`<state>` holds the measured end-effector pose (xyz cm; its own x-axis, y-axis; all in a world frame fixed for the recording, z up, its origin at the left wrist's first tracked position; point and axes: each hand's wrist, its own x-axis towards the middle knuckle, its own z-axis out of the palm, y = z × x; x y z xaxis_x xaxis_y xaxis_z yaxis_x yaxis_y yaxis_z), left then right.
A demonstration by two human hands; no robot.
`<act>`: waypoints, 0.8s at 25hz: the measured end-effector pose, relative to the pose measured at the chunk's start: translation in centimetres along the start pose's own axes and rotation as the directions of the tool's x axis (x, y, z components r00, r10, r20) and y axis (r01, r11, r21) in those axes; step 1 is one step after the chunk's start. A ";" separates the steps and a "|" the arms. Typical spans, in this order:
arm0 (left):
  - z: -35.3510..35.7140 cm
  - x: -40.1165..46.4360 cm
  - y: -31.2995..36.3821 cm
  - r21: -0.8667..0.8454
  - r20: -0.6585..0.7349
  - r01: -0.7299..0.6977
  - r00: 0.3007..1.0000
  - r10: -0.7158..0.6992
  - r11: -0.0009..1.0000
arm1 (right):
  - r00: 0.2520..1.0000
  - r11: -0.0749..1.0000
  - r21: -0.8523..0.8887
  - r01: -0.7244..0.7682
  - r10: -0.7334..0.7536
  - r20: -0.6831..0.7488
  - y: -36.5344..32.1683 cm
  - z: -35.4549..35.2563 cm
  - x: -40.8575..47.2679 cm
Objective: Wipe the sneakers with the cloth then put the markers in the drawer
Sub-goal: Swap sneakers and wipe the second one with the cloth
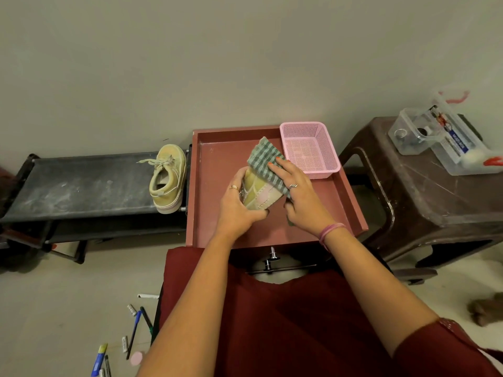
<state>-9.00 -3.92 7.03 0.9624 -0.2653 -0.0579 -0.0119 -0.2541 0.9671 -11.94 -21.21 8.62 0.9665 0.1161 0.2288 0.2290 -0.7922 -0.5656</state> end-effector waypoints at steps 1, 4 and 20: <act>0.1 0.0 0.0 0.021 0.005 -0.019 1.000 0.019 1.000 | 0.996 0.986 0.142 -0.084 0.083 0.014 0.2 -0.2 0.0; 0.2 -0.1 0.0 0.041 0.009 -0.044 0.999 0.044 0.998 | 0.959 0.872 0.400 -0.282 0.274 0.078 -0.3 -0.3 0.0; 0.0 -0.5 0.4 0.023 -0.018 -0.005 1.000 0.006 1.000 | 0.994 0.944 -0.328 0.043 -0.072 -0.077 -1.3 0.2 -0.4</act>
<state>-9.44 -3.88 7.42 0.9671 -0.2500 -0.0480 -0.0232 -0.2742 0.9614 -12.57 -20.08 9.10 0.9358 0.1263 0.3291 0.2196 -0.9392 -0.2641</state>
